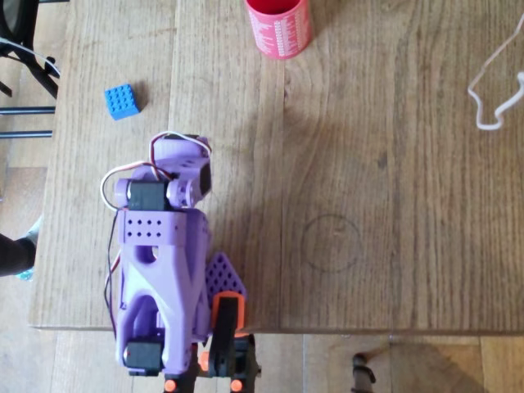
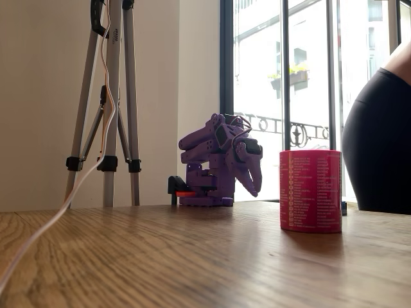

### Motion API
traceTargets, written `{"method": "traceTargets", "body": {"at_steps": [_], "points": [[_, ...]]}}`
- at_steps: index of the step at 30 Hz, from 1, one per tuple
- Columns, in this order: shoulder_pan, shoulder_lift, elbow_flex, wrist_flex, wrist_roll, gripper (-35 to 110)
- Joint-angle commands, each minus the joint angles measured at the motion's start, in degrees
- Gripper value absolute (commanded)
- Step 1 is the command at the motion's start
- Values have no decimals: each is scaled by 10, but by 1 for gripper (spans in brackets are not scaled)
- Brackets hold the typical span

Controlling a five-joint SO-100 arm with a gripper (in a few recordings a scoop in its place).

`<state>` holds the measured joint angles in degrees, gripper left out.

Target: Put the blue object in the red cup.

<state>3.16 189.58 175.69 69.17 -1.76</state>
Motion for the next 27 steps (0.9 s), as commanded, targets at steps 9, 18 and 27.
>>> {"method": "traceTargets", "body": {"at_steps": [9,18,27], "points": [[53,-139,-136,-26,-47,1],[33,-528,-448,10,-76,1],[-153,-762,-625,130,-27,1]]}}
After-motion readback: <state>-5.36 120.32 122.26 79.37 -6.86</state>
